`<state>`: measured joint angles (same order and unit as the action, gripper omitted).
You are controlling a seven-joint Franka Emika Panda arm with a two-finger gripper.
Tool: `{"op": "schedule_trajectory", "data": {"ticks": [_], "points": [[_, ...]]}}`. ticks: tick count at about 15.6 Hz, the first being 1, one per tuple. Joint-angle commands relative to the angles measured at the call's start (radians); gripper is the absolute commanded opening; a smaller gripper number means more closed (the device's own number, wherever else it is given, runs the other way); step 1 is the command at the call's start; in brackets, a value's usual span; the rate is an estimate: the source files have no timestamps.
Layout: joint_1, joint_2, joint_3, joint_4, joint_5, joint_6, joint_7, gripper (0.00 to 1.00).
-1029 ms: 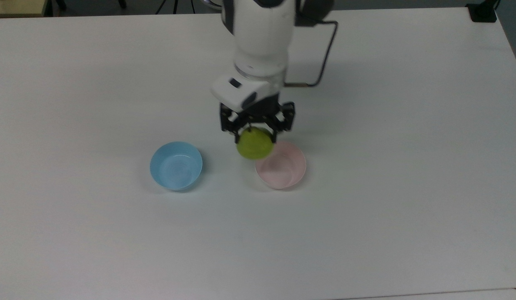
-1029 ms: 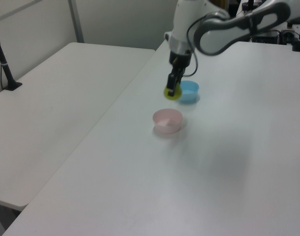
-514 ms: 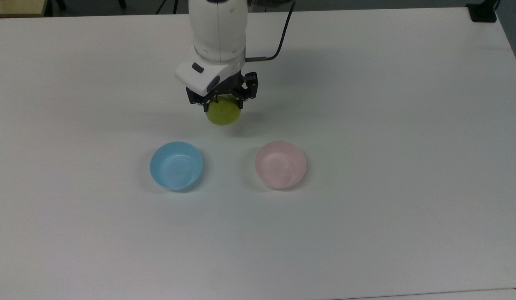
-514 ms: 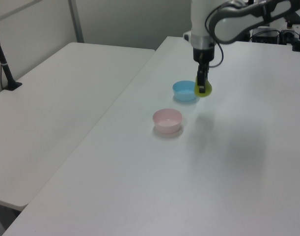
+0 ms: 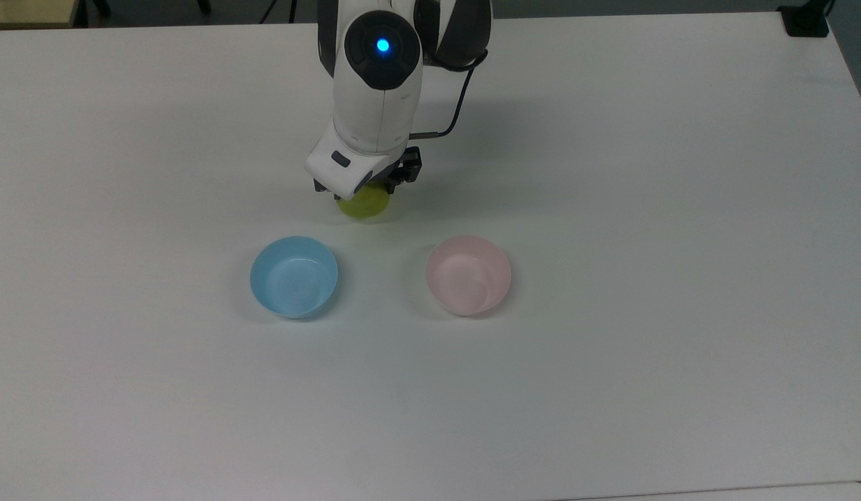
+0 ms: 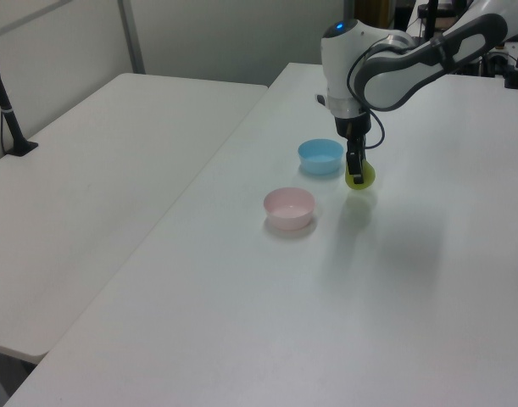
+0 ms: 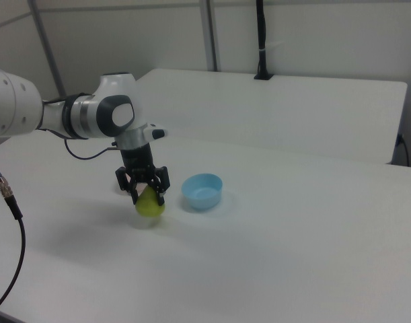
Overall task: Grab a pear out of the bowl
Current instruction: 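Raise the held pear higher above the table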
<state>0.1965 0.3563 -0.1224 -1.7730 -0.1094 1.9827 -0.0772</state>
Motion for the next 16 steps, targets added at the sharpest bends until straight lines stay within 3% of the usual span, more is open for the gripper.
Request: {"op": "schedule_trajectory", "data": {"ticks": [1,2,3,8,12,16], "points": [[-0.002,-0.008,0.003,-0.013,-0.023,0.013,-0.019,0.85],[-0.002,-0.008,0.001,-0.011,-0.023,0.013,-0.019,0.97],[-0.002,-0.008,0.001,-0.011,-0.023,0.011,-0.019,1.00],[0.003,-0.031,0.000,0.001,-0.023,-0.004,-0.009,1.00],[-0.008,-0.137,-0.002,0.015,-0.009,-0.054,-0.004,1.00],[-0.063,-0.230,0.010,0.050,0.017,-0.174,0.027,1.00]]}}
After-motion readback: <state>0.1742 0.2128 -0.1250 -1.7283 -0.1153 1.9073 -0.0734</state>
